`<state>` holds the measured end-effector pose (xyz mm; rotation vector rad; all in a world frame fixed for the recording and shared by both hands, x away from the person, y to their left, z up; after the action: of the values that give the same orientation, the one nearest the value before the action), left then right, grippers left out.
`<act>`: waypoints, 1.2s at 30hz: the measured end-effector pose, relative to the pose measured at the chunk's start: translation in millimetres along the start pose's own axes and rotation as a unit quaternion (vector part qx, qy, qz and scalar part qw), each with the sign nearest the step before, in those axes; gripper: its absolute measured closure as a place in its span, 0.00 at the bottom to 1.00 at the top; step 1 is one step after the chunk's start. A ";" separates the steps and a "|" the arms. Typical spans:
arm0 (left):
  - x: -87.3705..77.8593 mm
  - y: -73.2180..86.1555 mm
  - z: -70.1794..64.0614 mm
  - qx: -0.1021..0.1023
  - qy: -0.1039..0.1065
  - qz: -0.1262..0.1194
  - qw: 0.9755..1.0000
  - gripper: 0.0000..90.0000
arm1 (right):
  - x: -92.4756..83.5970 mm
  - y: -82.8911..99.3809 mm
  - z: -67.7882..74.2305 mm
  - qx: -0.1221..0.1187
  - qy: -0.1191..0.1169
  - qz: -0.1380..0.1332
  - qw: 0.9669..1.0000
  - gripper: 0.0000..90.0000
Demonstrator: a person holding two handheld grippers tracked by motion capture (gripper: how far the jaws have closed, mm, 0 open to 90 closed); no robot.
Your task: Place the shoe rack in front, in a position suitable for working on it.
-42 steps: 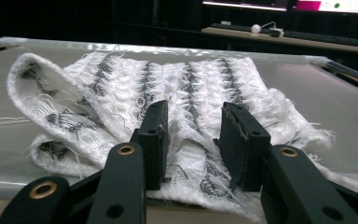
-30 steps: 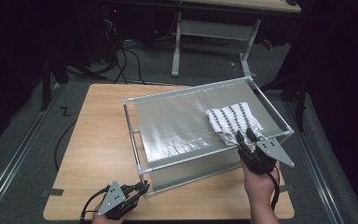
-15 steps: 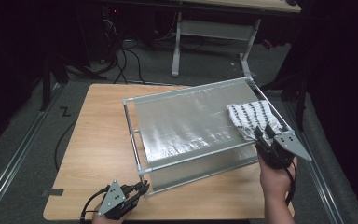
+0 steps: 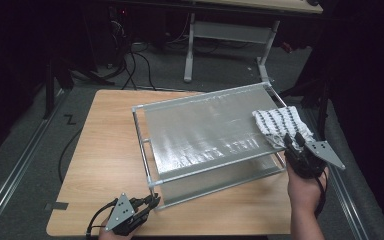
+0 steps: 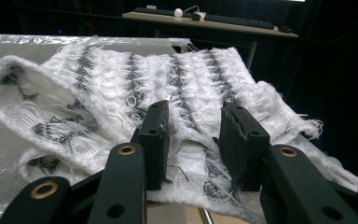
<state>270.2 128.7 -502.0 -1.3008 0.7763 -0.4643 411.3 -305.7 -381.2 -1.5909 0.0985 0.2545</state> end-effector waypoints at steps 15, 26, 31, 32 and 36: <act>0.2 0.3 0.1 -0.003 0.001 -0.002 1.000 0.90 | -0.9 0.5 10.0 0.014 -0.031 0.005 0.999 0.67; 0.2 0.5 0.0 -0.004 0.001 -0.003 1.000 0.90 | -11.1 4.7 45.6 0.012 -0.080 -0.001 0.997 0.68; 0.3 0.5 0.1 -0.004 0.001 -0.004 1.000 0.90 | -17.5 6.7 67.3 0.011 -0.107 -0.005 0.994 0.69; 0.3 0.6 0.1 -0.004 0.002 -0.003 1.000 0.90 | -18.5 7.0 70.7 0.009 -0.111 -0.004 0.994 0.69; 0.3 0.6 0.1 -0.004 0.002 -0.003 1.000 0.90 | -23.9 8.5 90.1 0.005 -0.130 -0.004 0.991 0.70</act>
<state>270.5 128.7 -502.6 -1.3106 0.7776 -0.4690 377.1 -218.7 -385.7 -1.5353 -0.1090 0.4516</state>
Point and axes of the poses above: each handheld gripper's, and its own axes: x roughly forward along the jaws, y roughly out of its underside, z roughly to its left, the point moved 5 cm from there along x, roughly forward along the jaws, and after that the axes turned 4 degrees about x, right-handed, at the moved point
